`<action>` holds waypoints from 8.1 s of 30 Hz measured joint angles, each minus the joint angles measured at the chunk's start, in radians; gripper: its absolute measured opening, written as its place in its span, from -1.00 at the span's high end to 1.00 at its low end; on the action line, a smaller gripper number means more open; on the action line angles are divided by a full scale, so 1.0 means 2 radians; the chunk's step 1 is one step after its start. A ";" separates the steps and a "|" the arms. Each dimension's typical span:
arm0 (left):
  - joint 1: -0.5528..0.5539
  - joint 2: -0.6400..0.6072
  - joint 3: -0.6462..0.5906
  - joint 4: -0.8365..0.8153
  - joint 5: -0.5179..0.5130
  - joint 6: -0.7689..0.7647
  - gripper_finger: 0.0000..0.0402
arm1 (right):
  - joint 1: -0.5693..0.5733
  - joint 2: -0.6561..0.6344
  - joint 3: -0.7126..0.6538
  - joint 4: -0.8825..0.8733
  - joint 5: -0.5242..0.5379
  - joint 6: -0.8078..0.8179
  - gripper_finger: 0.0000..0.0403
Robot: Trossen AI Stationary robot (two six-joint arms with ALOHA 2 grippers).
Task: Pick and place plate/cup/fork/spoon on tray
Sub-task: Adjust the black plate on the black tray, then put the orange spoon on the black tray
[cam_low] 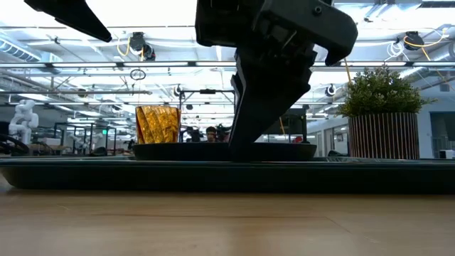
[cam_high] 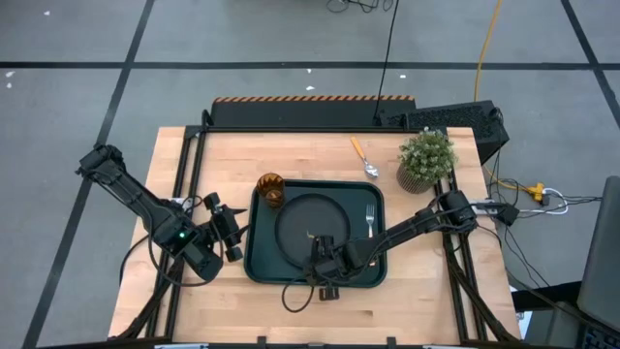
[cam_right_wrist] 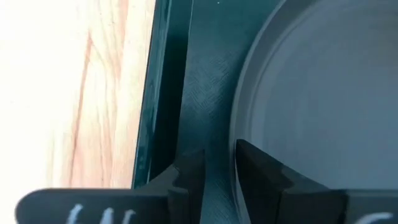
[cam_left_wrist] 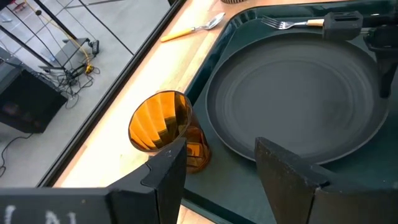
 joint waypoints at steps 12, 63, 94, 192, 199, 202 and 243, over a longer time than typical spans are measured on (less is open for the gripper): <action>0.000 0.000 0.000 0.000 0.000 0.000 0.04 | 0.001 0.000 0.000 0.001 -0.001 -0.004 0.98; 0.000 0.000 0.000 0.000 0.000 -0.001 0.04 | 0.018 0.000 0.000 0.054 -0.039 -0.006 0.97; 0.000 0.000 0.000 0.000 0.004 -0.002 0.04 | 0.014 0.000 0.000 0.060 -0.028 0.013 0.63; 0.039 -0.385 -0.122 0.363 0.125 0.603 0.04 | -0.511 -0.066 -0.118 -0.078 -0.014 -0.051 0.27; 0.039 -0.386 -0.122 0.361 0.127 0.568 0.04 | -0.511 -0.059 -0.118 -0.068 -0.012 -0.065 0.28; 0.039 -0.386 -0.122 0.350 0.127 0.548 0.04 | -0.511 -0.059 -0.118 -0.065 -0.011 -0.073 0.28; 0.037 -0.365 -0.122 0.340 0.137 0.505 0.04 | -0.460 -0.142 -0.138 -0.077 0.000 -0.215 0.82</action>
